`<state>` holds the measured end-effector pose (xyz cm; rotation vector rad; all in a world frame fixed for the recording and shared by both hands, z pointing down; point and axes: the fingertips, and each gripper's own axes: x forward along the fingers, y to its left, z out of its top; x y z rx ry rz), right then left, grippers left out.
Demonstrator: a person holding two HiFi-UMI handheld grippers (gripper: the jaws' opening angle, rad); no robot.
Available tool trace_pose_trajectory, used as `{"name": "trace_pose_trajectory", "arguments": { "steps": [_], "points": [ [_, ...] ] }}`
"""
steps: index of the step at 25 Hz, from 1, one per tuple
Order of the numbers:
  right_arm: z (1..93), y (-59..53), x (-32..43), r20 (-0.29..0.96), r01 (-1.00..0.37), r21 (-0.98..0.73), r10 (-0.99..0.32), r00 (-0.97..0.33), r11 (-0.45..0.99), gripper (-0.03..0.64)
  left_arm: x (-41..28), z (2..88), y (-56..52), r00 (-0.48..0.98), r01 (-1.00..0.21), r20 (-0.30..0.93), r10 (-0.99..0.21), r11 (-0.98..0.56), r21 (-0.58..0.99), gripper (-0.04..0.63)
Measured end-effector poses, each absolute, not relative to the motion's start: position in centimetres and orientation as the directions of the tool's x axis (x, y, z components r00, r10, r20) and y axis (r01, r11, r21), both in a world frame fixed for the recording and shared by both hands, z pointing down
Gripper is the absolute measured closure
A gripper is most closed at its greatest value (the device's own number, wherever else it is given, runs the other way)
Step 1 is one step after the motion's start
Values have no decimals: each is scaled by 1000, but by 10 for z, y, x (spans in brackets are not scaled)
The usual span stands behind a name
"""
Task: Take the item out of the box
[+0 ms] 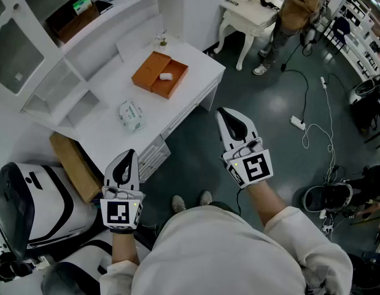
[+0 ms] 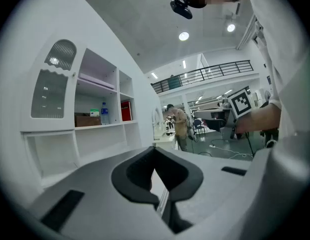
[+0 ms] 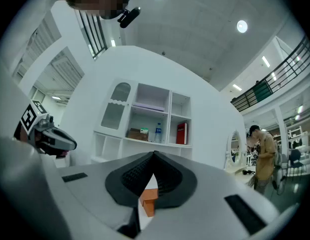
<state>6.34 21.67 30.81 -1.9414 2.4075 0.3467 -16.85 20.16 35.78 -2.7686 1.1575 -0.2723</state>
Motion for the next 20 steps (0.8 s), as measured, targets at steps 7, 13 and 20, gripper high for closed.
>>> {"name": "trace_pose_trajectory", "arguments": {
  "steps": [7, 13, 20],
  "points": [
    [307, 213, 67, -161, -968, 151, -961, -225, 201, 594, -165, 358, 199, 687, -692, 120, -717, -695, -192, 591],
    [307, 212, 73, -164, -968, 147, -960, -227, 204, 594, -163, 359, 200, 679, -698, 127, -723, -690, -191, 591],
    [303, 219, 78, -204, -958, 83, -936, -287, 276, 419, -157, 362, 205, 673, -701, 137, -727, -686, -195, 591]
  ]
}}
